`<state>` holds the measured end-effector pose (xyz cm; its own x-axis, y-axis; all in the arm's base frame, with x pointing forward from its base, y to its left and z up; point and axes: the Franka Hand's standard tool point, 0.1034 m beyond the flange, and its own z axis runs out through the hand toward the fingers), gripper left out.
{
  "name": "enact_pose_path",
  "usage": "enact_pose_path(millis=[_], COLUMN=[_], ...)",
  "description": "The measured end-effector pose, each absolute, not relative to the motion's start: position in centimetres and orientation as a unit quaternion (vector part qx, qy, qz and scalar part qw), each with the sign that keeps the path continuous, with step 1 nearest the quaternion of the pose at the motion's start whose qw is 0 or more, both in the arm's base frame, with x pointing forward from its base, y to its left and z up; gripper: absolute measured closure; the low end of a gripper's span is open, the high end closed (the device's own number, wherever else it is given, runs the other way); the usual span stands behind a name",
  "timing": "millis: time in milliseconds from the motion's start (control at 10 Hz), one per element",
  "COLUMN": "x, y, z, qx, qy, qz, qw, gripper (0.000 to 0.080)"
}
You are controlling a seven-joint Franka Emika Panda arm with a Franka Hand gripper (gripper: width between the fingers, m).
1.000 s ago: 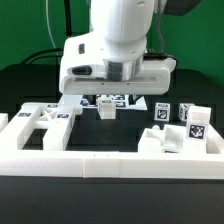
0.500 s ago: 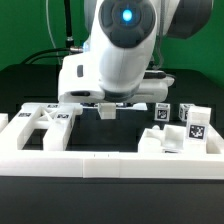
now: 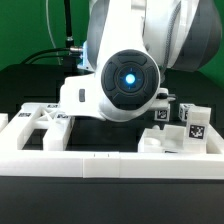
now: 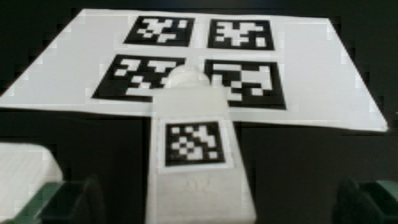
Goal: Assemble chair
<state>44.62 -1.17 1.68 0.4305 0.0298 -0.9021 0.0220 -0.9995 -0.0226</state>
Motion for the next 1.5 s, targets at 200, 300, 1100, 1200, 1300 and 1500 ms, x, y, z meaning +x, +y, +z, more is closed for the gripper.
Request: enact_pose_path(millis=[200,300,1100,1200,1300,1500], x=[44.4,44.4,45.5,46.1,46.3,46.8], y=[-1.2,-1.2,-0.4,-0.2,-0.3,-0.3], z=[1.4,1.4,5.1,6.3,6.9,6.4], qx=[-0.845,-0.845,-0.84,-0.842,-0.842,-0.852], qy=[-0.015,-0.015,0.01,0.009,0.007,0.006], qz=[0.535,0.535,0.543,0.54,0.539,0.524], qw=[0.004,0.003,0.005,0.006,0.006,0.005], gripper=[0.0285,0.0423,0.0517,0.0517,0.0517,0.0517])
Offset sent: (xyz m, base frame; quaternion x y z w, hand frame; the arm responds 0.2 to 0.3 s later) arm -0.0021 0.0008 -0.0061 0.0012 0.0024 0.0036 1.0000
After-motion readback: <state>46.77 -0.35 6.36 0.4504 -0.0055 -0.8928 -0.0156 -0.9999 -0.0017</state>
